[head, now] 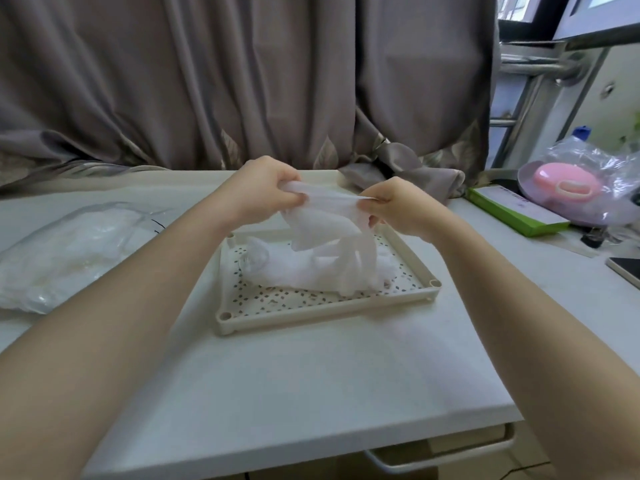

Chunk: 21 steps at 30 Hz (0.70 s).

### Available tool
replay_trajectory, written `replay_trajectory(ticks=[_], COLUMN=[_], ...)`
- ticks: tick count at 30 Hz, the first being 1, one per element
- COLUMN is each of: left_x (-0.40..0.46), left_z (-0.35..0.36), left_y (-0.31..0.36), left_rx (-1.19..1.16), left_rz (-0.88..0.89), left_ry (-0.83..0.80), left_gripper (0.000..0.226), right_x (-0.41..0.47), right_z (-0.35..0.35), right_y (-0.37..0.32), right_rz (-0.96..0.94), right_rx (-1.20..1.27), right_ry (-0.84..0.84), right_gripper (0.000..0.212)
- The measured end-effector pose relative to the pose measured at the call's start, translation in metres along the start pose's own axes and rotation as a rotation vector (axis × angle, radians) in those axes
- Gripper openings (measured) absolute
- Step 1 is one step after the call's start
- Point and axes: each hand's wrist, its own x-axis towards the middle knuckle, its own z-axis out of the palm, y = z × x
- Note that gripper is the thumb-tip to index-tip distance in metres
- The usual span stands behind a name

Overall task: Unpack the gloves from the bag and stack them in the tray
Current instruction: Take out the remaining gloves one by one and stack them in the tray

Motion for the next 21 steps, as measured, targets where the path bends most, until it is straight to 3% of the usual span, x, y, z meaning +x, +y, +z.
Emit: replay_trajectory(ticks=[2,6,8,10,15,18,21], left_x=[0.013,0.027,0.023,0.015,-0.008,-0.016,-0.023], left_z=[0.004,0.015,0.019,0.025,0.037,0.036,0.031], left_y=[-0.008,-0.016,-0.021,-0.033,-0.071,-0.074,-0.073], left_rx=[-0.075,-0.209,-0.208,-0.142,0.21,0.401,0.443], left_rz=[-0.018,0.032,0.066,0.055,0.028,0.056,0.124], left_ry=[0.08,0.374,0.377,0.299,-0.067,-0.19,-0.136], left_gripper=[0.008,0.011,0.011,0.014,0.016,0.029,0.04], right_x=[0.012,0.028,0.025,0.016,-0.005,-0.01,-0.013], right_z=[-0.003,-0.007,-0.004,0.003,0.042,0.059,0.063], right_y=[0.005,0.01,0.012,0.017,0.033,0.031,0.024], right_rz=[0.014,0.002,-0.083,-0.176,-0.19,-0.203,-0.198], right_rx=[-0.013,0.071,0.01,-0.055,-0.256,-0.322,-0.338], right_ry=[0.13,0.543,0.617,0.536,0.05,-0.006,-0.033], right_gripper=[0.026,0.017,0.018,0.015,0.012,0.009,0.006])
